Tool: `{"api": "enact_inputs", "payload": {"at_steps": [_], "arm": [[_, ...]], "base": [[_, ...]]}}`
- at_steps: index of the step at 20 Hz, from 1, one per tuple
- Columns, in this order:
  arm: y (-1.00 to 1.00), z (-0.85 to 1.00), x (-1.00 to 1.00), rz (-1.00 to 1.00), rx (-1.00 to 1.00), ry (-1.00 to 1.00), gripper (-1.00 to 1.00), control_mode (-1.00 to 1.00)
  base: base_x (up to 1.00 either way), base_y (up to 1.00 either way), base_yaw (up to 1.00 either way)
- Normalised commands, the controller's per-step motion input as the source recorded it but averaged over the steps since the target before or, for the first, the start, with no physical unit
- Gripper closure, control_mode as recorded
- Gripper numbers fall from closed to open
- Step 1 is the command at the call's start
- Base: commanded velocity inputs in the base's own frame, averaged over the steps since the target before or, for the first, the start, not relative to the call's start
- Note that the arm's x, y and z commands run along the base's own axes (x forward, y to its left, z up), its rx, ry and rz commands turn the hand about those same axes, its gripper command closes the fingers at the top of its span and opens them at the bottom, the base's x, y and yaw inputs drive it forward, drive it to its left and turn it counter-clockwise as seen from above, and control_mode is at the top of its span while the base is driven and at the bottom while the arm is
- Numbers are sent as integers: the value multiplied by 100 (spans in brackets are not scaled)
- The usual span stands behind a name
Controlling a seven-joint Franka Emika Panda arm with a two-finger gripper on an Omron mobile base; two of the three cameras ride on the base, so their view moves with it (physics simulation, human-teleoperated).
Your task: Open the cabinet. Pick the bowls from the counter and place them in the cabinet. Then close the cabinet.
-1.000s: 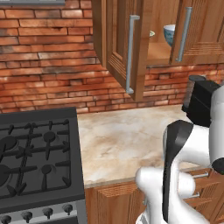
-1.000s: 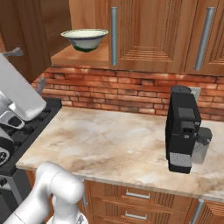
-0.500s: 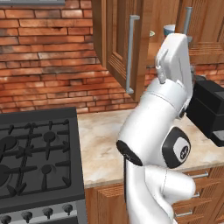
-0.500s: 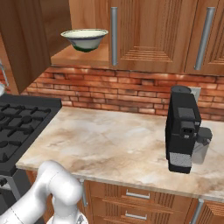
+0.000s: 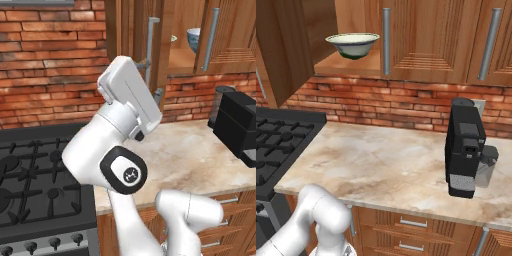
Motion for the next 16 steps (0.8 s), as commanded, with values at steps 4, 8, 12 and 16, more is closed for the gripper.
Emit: {"api": "enact_inputs", "payload": {"at_steps": [4,8,12,16], "arm": [[34,-50,65,0,17,-6,-100,-100],[8,-31,86,-2,13,-7,-100,-100],[0,-28,96,-1,13,-6,-100,-100],[13,-36,100,0,4,-3,-100,-100]], "base": [[0,0,0],[0,0,0],[0,0,0],[0,0,0]]}}
